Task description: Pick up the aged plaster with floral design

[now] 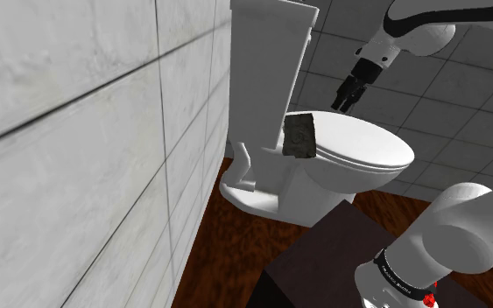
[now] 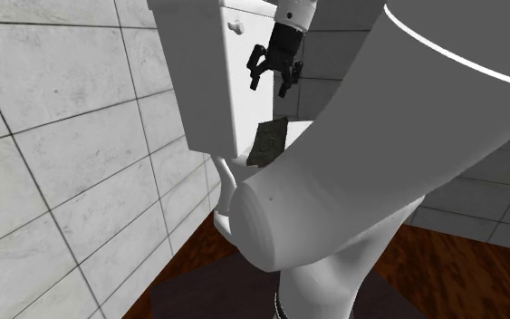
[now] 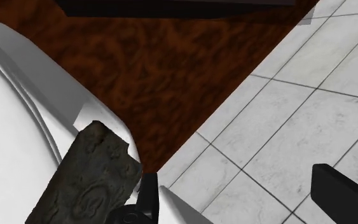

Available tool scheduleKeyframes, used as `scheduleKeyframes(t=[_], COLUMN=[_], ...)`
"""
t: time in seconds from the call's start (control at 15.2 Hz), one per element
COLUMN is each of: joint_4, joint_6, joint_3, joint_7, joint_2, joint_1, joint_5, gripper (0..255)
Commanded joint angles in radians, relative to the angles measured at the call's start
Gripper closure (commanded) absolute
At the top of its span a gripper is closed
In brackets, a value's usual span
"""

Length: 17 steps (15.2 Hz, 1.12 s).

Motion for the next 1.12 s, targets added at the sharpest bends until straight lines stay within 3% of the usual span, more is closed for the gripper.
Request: scheduleKeyframes(t=[0.0,0.33,0.53,0.79,1.06], joint_4=[0.047,0.192,0.302,0.472,0.663], joint_6=[0.013,-0.019,-0.092,-0.225,-0.35], joint_3=[-0.069,-0.225,-0.287,-0.292,-0.236], joint_7=[-0.078,-0.29,-0.42,-0.545,-0.596], joint_2=[0.082,0.325,0.505,0.75,0.972], joint_1=[0.012,0.031,0.005,-0.105,-0.253], joint_5=[0.065,0.285,0.451,0.664,0.835], gripper=[0,0,0,0,0])
